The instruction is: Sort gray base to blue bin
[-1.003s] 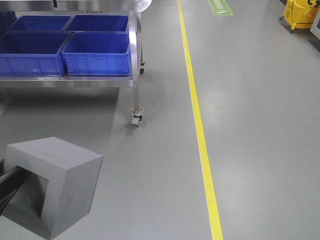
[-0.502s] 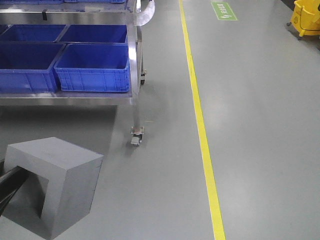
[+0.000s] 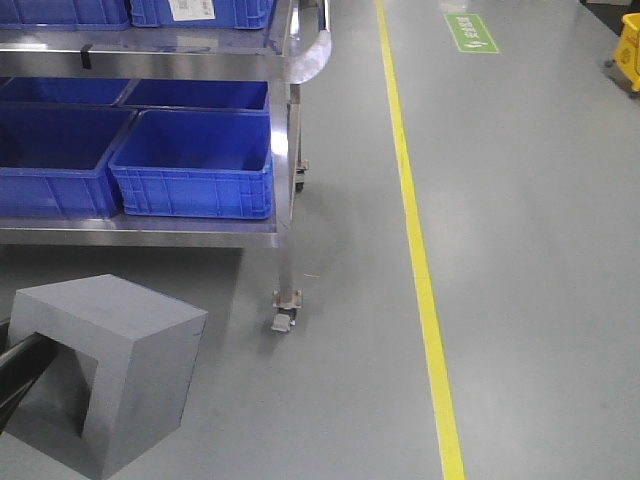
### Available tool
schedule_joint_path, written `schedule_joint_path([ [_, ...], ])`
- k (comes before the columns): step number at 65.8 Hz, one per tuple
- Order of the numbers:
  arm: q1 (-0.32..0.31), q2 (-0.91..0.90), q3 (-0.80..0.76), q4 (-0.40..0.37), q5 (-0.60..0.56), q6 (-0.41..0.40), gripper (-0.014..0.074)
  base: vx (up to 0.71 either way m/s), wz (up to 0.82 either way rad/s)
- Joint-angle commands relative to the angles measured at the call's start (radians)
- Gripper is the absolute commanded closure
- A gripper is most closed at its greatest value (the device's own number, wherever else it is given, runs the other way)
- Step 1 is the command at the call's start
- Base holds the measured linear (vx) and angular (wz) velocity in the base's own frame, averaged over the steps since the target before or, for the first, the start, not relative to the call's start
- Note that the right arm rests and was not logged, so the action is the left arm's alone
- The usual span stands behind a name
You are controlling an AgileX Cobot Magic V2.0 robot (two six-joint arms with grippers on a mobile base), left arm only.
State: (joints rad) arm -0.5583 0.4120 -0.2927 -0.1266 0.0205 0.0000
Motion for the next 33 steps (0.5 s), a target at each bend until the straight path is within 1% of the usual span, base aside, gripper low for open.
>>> schedule_joint_path([
  [1, -0.003, 0.003, -0.03, -0.008, -0.111, -0.007, 0.0602, 0.35, 0.13],
  [9, -0.003, 0.003, -0.03, -0.008, -0.111, -0.007, 0.0602, 0.34, 0.25],
  [16, -0.003, 0.003, -0.03, -0.008, -0.111, -0.007, 0.0602, 0.32, 0.48],
  [24, -0.003, 0.003, -0.03, -0.008, -0.111, -0.007, 0.0602, 0.3, 0.7],
  [33, -0.003, 0.003, -0.03, -0.008, -0.111, -0.007, 0.0602, 0.27, 0.88],
])
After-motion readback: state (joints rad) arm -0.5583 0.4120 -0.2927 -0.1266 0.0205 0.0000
